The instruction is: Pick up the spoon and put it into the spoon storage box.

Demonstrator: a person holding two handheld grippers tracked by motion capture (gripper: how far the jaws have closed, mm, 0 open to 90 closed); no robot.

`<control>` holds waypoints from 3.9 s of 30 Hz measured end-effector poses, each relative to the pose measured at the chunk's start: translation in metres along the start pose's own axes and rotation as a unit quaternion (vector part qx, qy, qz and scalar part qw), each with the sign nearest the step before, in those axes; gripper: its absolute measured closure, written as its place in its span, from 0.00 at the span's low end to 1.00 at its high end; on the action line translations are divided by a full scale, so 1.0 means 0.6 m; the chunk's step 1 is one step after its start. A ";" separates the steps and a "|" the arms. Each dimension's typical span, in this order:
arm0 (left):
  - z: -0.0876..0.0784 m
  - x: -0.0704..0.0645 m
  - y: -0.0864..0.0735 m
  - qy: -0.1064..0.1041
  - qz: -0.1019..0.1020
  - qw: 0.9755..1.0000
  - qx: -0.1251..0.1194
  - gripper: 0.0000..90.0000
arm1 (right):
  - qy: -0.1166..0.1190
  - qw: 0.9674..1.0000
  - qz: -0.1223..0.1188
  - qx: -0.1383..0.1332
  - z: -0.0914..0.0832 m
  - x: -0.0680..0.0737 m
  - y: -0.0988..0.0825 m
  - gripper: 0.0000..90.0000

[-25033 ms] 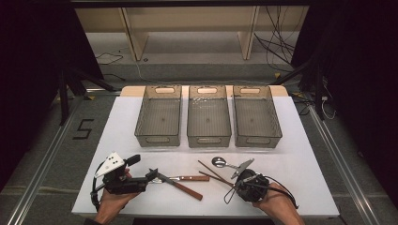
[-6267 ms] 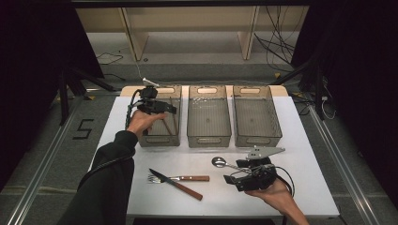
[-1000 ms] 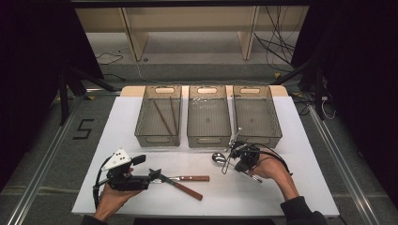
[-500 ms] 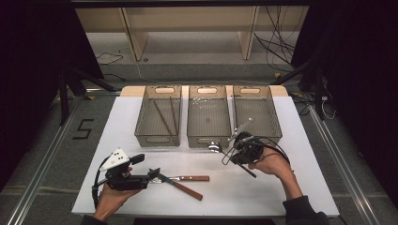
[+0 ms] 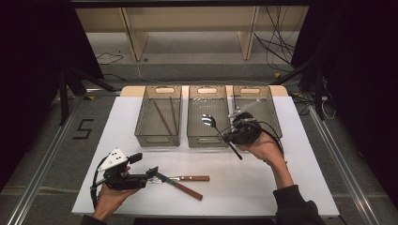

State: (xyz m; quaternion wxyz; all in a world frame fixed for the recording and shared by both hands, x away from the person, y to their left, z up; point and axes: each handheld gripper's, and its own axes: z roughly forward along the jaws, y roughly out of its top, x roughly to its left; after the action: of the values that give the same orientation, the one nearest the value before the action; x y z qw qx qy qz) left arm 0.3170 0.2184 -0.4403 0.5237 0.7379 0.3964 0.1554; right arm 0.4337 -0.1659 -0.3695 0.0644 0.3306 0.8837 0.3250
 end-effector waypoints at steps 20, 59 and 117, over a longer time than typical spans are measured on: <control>-0.007 0.001 -0.001 0.006 0.008 1.000 -0.018 0.16 | -0.027 0.998 0.039 -0.038 0.021 -0.028 0.074 0.95; -0.010 0.000 -0.003 0.011 0.012 1.000 -0.026 0.16 | -0.057 0.992 0.105 -0.042 0.086 -0.070 0.138 0.95; -0.013 0.003 -0.003 0.013 0.004 0.999 -0.034 0.16 | -0.026 0.995 0.055 -0.074 0.056 0.026 0.084 0.35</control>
State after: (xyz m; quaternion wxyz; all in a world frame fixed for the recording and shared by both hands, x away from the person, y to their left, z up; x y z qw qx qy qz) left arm 0.3124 0.2250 -0.4391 0.5428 0.7191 0.3947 0.1803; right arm 0.4598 -0.1095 -0.3628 0.0937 0.3812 0.8356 0.3841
